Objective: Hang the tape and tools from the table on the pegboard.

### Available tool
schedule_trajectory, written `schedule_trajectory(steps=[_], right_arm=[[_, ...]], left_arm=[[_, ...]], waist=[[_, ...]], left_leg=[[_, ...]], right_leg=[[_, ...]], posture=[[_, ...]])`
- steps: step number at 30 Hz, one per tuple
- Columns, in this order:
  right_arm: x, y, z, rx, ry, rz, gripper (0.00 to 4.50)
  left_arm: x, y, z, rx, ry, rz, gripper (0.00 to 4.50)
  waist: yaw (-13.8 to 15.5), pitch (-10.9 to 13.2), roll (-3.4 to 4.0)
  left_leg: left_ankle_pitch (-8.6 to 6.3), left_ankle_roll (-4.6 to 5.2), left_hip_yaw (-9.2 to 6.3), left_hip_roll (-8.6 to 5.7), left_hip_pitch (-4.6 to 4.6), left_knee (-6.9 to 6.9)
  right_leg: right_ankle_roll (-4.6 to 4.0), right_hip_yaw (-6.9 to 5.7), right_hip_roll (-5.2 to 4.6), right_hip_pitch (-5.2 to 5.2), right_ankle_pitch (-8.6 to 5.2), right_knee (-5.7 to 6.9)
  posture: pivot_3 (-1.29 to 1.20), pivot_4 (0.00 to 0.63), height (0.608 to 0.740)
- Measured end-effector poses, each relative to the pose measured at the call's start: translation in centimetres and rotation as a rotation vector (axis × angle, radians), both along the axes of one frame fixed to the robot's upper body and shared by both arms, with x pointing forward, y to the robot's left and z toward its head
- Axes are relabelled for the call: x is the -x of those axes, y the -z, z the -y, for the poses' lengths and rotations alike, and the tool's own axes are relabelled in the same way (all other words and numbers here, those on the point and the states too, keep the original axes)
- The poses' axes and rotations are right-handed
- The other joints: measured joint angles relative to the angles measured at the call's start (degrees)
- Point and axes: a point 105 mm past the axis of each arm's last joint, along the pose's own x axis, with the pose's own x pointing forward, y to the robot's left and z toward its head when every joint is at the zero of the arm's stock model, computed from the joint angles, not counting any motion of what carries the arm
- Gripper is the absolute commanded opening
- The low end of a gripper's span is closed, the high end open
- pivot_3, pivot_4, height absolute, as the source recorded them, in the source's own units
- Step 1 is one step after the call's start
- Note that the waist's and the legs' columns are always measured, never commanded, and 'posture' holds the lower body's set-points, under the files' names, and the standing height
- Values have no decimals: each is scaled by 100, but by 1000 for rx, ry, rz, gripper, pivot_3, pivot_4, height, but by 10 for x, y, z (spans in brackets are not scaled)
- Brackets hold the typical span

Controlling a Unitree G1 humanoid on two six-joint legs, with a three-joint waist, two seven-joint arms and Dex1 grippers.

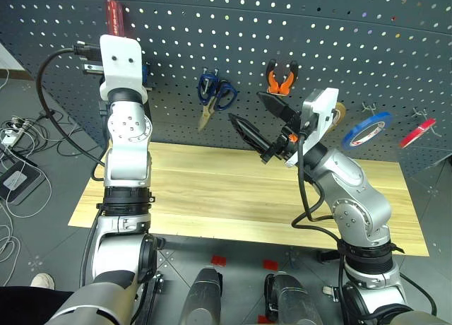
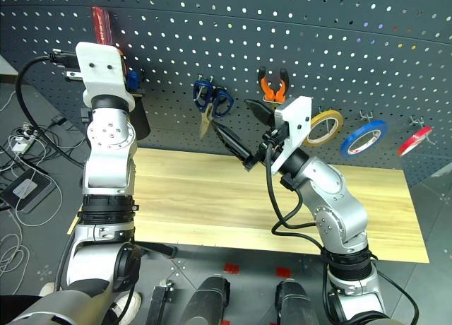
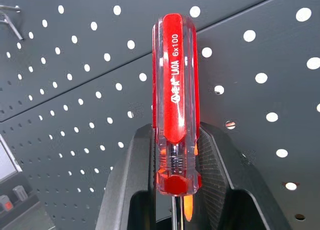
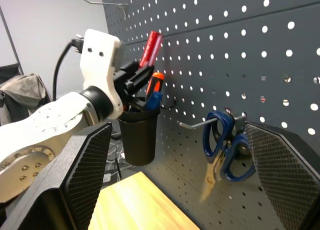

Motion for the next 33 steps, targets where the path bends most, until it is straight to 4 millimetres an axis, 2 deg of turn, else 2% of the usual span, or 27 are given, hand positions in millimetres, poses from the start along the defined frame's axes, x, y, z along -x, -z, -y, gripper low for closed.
schedule_trajectory(steps=[9, 15, 25, 29, 33], right_arm=[[-3, 4, 0, 5, 2, -15, 4500], [-3, 5, 2, 18, 4, -13, 4500], [-7, 14, 15, 55, 88, -16, 4500], [-2, 15, 24, 55, 130, -5, 4500], [5, 20, 30, 61, 160, -9, 4500]], left_arm=[[4, -3, -6, 6, -14, 12, 4474], [3, -2, -7, 36, 6, 2, 4474], [17, -14, 10, 18, 123, 39, 4474], [27, -22, 30, -28, 217, 61, 4474], [37, -12, 54, -71, 325, 24, 4474]], waist=[[0, 0, 0], [5, 0, 0], [3, 0, 0], [1, -2, 0], [-11, -8, 4]], left_leg=[[0, 0, 1, 0, 4, 0], [0, 0, 0, 0, 4, 1], [0, 0, 2, 0, 4, 2], [0, 0, 4, 0, 5, 2], [0, 1, 6, 1, 7, 2]], right_leg=[[0, 0, 0, 0, 0, 3], [0, 0, 0, 1, 0, 4], [0, 3, -1, 2, 0, 4], [0, 7, -2, 3, 0, 4], [0, 11, -1, 3, 0, 6]], posture=[[201, 200, 740], [202, 204, 740], [182, 194, 740], [176, 191, 740], [169, 187, 740]])
